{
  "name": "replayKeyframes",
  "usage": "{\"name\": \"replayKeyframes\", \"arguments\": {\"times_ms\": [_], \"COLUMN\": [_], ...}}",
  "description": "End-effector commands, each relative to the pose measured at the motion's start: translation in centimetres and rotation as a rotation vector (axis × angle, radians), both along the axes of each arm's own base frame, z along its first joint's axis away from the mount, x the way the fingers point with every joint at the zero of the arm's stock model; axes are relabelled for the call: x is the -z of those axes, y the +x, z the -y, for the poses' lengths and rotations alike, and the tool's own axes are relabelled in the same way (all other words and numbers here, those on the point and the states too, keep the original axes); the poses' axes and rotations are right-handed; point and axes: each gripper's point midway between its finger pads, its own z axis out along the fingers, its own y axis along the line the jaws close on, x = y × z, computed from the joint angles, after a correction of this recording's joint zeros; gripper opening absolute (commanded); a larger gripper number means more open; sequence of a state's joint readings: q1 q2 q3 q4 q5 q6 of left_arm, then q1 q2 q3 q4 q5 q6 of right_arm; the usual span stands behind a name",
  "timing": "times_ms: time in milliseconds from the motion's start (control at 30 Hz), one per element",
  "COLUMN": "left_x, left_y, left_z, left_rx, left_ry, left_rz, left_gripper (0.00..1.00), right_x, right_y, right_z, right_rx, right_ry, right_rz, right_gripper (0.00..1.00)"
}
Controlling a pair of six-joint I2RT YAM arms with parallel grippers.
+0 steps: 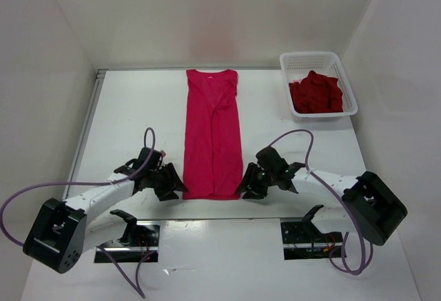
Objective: Fold and stack the t-shirts
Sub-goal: Grab the bottom of the folded rectangular tshirt with both arms
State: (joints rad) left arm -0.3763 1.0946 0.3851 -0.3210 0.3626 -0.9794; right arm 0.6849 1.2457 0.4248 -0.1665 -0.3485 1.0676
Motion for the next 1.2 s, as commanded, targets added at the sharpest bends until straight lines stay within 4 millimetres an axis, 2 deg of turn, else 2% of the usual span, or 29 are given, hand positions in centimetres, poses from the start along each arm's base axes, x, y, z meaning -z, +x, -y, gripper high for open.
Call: {"name": "replayKeyframes", "arguments": {"times_ms": [0,133,167,267,400,633,833,867,900,933,1000,1033,1133,1167], "left_x": [-0.2,0.3,0.4,0.2,0.9,1.2,0.7,0.8,0.7,0.8,0.6,0.5,-0.9,-1.6], "left_y": [0.4,-0.3,-0.6,-0.5,-0.7,-0.9,-0.1,-0.4,0.0,-0.2,-0.1,-0.5,-0.8,-0.6], "left_z": [0.3,0.3,0.1,0.2,0.3,0.7,1.0,0.8,0.7,0.6,0.6,0.5,0.7,0.8], "left_rx": [-0.019,-0.025,-0.025,-0.025,-0.014,0.018,0.014,0.023,0.024,0.024,0.024,0.024,0.042,0.042], "left_ry": [-0.011,-0.011,-0.011,-0.015,0.0,0.016,0.012,0.022,0.032,0.036,0.036,0.041,0.022,0.017], "left_rz": [0.024,0.003,0.003,0.013,-0.022,-0.027,0.002,-0.009,0.008,-0.001,-0.001,-0.011,-0.01,0.001], "left_gripper": [0.58,0.58,0.56,0.51,0.43,0.4,0.21,0.18,0.16,0.12,0.07,0.04,0.01,0.01], "right_x": [-0.5,-0.8,-0.2,-0.2,-0.2,0.3,0.3,0.3,0.7,0.7,0.7,0.8,0.0,-1.4], "right_y": [1.3,1.5,1.4,1.0,1.0,0.4,0.4,0.4,-0.1,-0.2,-1.3,-1.8,-2.3,-1.6], "right_z": [-1.3,-2.2,-2.1,-2.5,-2.2,-1.5,-1.5,-1.5,-1.4,-1.4,-1.8,-1.9,-1.7,-2.1], "right_rx": [0.017,-0.002,-0.002,-0.022,-0.005,0.016,0.016,0.016,0.005,0.005,-0.012,-0.028,-0.037,-0.025], "right_ry": [0.037,0.05,0.034,0.033,0.017,0.005,0.005,0.005,-0.002,-0.002,-0.005,-0.012,-0.049,-0.029], "right_rz": [0.034,0.049,0.031,0.029,0.043,0.025,0.025,0.025,0.018,0.018,-0.009,-0.015,-0.012,0.029], "right_gripper": [0.48,0.44,0.42,0.35,0.25,0.19,0.13,0.13,0.11,0.09,0.08,0.04,0.0,0.0]}}
